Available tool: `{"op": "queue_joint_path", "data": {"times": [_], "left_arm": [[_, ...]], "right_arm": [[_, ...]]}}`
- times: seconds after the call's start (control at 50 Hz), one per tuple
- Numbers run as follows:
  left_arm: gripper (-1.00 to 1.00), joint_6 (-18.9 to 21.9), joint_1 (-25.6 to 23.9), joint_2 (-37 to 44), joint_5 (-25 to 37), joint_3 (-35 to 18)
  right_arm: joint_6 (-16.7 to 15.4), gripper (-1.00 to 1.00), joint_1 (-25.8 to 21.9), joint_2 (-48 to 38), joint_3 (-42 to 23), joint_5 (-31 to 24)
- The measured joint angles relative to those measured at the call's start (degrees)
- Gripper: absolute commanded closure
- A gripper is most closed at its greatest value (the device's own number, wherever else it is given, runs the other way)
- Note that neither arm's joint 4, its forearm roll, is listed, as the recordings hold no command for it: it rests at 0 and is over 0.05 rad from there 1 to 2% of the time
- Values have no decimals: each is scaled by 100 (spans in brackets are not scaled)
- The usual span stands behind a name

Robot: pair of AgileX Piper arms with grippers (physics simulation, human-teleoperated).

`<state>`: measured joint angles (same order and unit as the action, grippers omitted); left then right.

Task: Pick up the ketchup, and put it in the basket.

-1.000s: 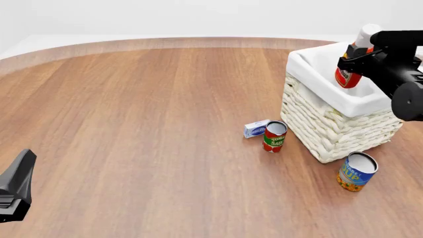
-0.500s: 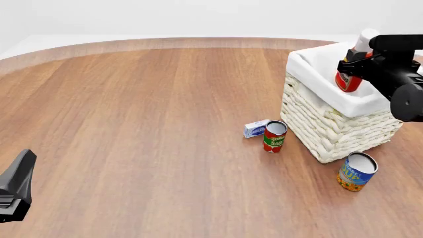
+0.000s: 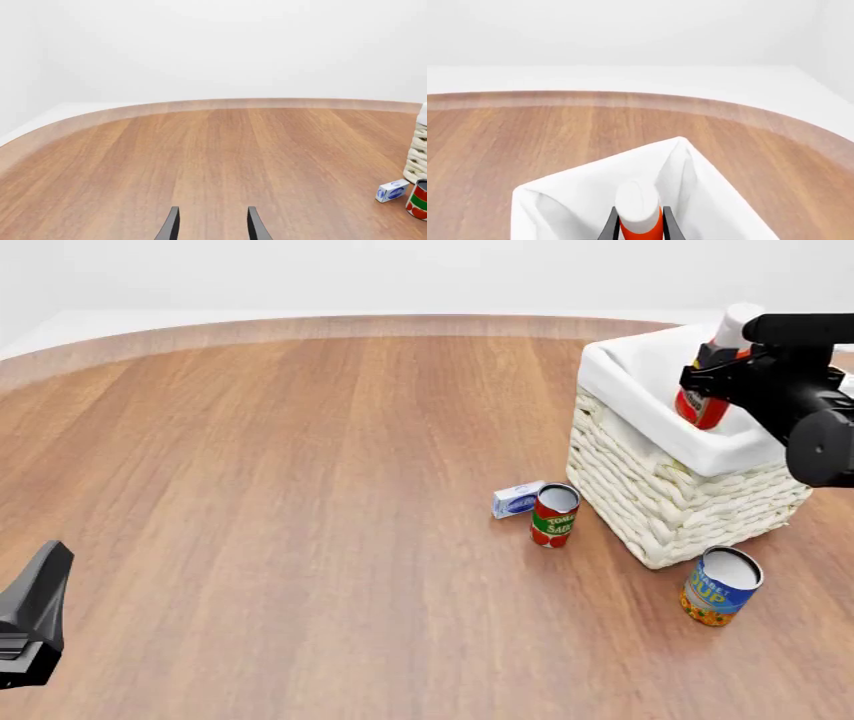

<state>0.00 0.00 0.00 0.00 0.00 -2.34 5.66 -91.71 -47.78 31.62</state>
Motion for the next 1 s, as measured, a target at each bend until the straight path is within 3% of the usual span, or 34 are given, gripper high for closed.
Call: {"op": "queue_joint_path", "data": {"times": [0.44,0.46,1.0], "left_arm": [[-100,0,0,0,0,0],[-100,0,0,0,0,0],[-100,0,0,0,0,0]], "right_arm": [[23,100,-9,-41,-29,-22],[25,-100,-9,-43,-30,-23],[118,-100,-9,-67,-60,-10]]}}
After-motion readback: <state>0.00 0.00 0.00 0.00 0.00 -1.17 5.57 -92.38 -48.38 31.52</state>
